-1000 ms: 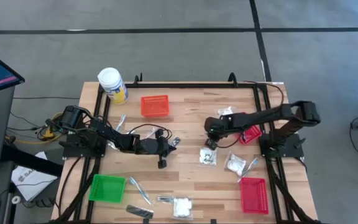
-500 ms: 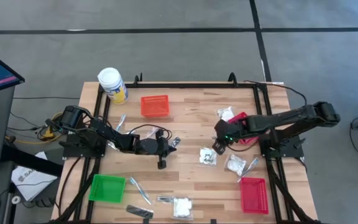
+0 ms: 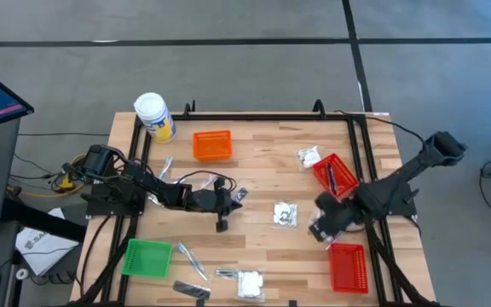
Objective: Pick & Place Travel size toiletries
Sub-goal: Put the silver nail cutter into the bottom red basket
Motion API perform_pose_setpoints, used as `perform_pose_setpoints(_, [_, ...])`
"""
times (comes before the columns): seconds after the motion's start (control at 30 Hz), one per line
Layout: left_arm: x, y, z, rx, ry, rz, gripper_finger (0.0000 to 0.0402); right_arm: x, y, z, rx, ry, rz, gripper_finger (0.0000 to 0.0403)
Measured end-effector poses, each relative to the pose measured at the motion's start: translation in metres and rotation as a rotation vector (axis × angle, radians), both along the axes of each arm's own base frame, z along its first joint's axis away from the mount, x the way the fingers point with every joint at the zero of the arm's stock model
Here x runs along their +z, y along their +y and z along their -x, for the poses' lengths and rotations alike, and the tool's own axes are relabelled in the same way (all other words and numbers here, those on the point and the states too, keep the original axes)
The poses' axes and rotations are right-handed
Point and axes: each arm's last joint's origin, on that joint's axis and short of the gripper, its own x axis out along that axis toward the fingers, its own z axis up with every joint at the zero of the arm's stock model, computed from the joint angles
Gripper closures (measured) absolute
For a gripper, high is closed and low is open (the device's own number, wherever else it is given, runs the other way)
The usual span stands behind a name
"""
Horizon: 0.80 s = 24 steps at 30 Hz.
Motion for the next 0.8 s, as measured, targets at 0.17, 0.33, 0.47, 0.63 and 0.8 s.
perform_pose_setpoints(0.17, [0.0,-0.002,0.0,-0.01,0.0,0.003,0.0399,0.0,0.03,0.027,-0.094,0.044,-0.088,0.0359])
perform_pose_setpoints(0.33, [0.0,-0.002,0.0,-0.01,-0.003,0.001,0.0399,0.0,0.052,0.053,-0.175,0.086,-0.163,0.0359])
perform_pose_setpoints(0.47, [0.0,-0.001,0.0,-0.01,-0.005,0.001,0.0399,0.008,0.064,0.065,-0.196,0.097,-0.214,0.0359])
perform_pose_setpoints(0.63, [0.001,-0.001,0.0,-0.01,-0.01,0.002,0.0399,0.018,0.079,0.061,-0.176,0.125,-0.249,0.0359])
perform_pose_setpoints(0.8, [0.001,-0.002,0.0,-0.017,-0.01,0.008,0.0399,0.005,0.092,0.05,-0.193,0.244,-0.221,0.0359])
